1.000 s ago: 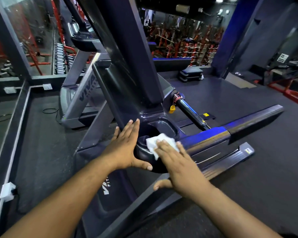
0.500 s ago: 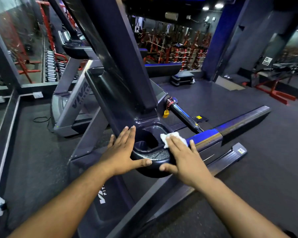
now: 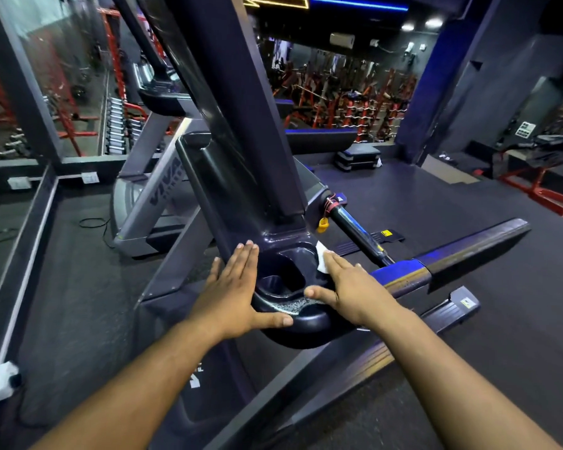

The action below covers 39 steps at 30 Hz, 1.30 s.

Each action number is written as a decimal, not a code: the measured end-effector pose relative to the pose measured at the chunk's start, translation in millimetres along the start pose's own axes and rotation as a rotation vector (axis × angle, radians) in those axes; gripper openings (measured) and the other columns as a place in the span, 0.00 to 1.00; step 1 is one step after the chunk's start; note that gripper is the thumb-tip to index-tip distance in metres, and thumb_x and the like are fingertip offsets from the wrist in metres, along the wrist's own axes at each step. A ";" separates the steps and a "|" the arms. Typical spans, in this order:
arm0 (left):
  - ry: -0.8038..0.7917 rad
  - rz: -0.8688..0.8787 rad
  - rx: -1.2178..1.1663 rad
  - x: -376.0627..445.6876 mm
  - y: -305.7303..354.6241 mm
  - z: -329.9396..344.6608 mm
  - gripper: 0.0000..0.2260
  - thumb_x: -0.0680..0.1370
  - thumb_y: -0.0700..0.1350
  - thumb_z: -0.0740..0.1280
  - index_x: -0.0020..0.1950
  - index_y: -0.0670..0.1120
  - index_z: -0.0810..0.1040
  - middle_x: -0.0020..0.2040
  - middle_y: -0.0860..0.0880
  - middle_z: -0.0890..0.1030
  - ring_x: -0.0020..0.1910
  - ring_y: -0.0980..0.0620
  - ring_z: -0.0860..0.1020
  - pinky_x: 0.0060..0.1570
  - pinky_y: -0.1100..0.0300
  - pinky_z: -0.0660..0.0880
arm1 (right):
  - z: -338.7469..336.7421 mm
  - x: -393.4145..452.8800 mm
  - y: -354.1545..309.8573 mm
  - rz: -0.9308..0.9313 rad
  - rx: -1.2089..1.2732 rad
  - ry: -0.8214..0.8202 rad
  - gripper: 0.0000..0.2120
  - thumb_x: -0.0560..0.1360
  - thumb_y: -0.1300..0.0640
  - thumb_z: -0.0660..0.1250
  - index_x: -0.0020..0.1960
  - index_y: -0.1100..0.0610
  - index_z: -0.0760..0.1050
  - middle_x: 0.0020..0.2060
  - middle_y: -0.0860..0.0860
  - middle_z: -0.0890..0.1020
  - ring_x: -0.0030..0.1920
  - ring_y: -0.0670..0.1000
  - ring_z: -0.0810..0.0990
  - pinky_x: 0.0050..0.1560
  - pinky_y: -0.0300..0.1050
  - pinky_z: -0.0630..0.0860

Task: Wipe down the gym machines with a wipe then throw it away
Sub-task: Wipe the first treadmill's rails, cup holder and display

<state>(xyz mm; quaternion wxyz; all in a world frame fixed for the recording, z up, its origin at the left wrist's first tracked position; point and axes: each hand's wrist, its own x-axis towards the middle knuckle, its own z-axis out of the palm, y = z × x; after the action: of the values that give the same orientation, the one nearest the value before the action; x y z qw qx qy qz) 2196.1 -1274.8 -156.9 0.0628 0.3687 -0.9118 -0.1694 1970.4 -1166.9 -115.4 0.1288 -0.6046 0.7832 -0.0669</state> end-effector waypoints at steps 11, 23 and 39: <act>-0.069 -0.055 -0.099 2.4 -11.7 -14.1 0.75 0.48 0.88 0.55 0.80 0.48 0.28 0.80 0.54 0.28 0.76 0.58 0.25 0.77 0.39 0.31 | 24.0 45.4 -86.3 -0.362 -0.049 -0.040 0.52 0.71 0.24 0.57 0.83 0.56 0.50 0.82 0.52 0.53 0.82 0.50 0.48 0.80 0.56 0.43; 0.078 -0.060 -0.038 -5.5 -20.6 -24.0 0.61 0.69 0.63 0.70 0.77 0.47 0.22 0.74 0.54 0.23 0.78 0.54 0.28 0.78 0.39 0.34 | 22.3 18.1 -98.1 -0.523 -0.148 -0.077 0.48 0.70 0.24 0.54 0.81 0.54 0.59 0.81 0.50 0.57 0.81 0.50 0.50 0.77 0.65 0.45; -0.035 0.107 0.063 -2.1 3.7 -6.2 0.58 0.66 0.81 0.51 0.83 0.48 0.36 0.82 0.53 0.34 0.79 0.56 0.30 0.78 0.45 0.30 | 26.1 -38.5 -8.6 -0.092 -0.191 0.118 0.63 0.56 0.13 0.32 0.82 0.46 0.49 0.81 0.46 0.54 0.82 0.47 0.45 0.78 0.65 0.42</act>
<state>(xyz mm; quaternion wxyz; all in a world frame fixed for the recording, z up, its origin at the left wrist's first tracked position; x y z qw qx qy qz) 2196.7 -1272.4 -149.7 0.0442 0.3183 -0.9360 -0.1436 1994.8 -1130.7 -133.5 0.0211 -0.6445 0.7636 -0.0334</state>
